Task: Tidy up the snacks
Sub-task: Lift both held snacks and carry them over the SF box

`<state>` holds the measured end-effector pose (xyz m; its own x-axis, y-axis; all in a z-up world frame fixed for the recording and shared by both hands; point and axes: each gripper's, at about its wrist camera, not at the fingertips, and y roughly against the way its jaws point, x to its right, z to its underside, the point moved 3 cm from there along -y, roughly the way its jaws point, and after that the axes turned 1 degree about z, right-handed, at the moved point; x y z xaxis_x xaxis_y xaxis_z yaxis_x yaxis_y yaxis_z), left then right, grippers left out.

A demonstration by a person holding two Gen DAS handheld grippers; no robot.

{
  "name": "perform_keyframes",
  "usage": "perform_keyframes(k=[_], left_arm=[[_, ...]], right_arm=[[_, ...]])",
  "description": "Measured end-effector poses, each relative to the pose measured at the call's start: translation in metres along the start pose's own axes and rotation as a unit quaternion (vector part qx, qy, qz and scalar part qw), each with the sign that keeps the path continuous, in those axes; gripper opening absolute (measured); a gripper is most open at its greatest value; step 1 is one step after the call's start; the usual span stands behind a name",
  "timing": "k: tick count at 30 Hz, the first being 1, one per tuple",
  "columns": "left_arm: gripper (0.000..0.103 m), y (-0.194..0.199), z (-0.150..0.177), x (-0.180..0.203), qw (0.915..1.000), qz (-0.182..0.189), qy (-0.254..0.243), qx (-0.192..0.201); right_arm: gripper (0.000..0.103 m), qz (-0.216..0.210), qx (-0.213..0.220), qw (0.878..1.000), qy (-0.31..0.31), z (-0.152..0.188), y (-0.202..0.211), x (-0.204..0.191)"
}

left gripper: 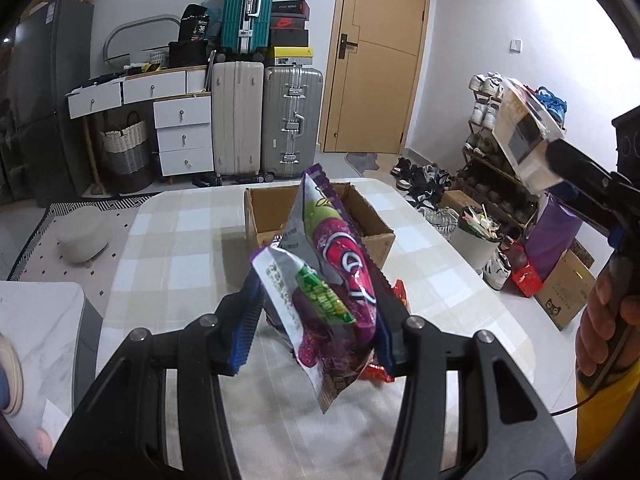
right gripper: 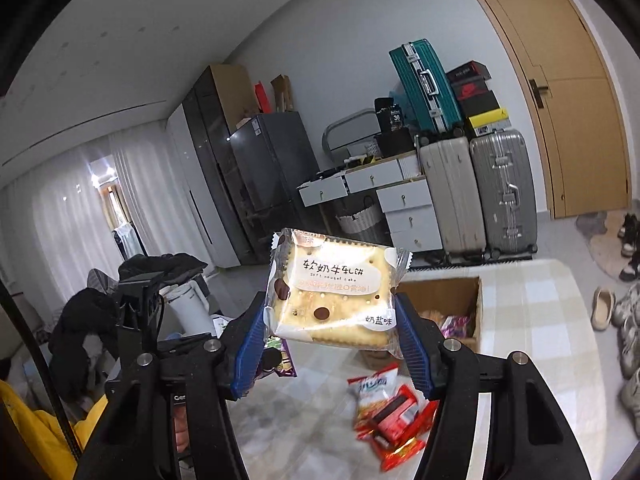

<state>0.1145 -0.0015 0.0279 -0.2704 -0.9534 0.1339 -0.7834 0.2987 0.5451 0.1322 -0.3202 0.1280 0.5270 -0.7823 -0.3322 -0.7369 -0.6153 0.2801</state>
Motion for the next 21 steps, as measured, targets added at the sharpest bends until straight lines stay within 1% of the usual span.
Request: perform_keyframes(k=[7, 10, 12, 15, 18, 21], left_arm=[[0.045, -0.023, -0.026, -0.002, 1.0, 0.003, 0.002, 0.001], [0.045, -0.037, -0.042, -0.008, 1.0, 0.003, 0.007, 0.002], [0.045, -0.046, -0.051, -0.011, 1.0, -0.002, 0.005, 0.002], [0.045, -0.066, -0.067, -0.017, 1.0, -0.006, 0.003, -0.003], [0.045, -0.088, -0.086, -0.026, 0.9999, -0.01, 0.003, -0.006], [0.045, -0.107, -0.103, -0.034, 0.9999, -0.011, 0.005, -0.01]], right_arm=[[0.061, 0.003, 0.001, 1.0, 0.015, -0.018, -0.022, 0.008], [0.061, 0.007, 0.016, 1.0, 0.011, -0.026, -0.03, 0.019], [0.061, 0.005, 0.016, 1.0, 0.008, -0.031, -0.038, 0.026], [0.061, 0.009, 0.017, 1.0, 0.016, -0.035, -0.05, 0.033], [0.062, 0.005, 0.018, 1.0, 0.015, -0.04, -0.064, 0.043], [0.062, 0.01, 0.012, 1.0, 0.012, -0.044, -0.078, 0.054]])
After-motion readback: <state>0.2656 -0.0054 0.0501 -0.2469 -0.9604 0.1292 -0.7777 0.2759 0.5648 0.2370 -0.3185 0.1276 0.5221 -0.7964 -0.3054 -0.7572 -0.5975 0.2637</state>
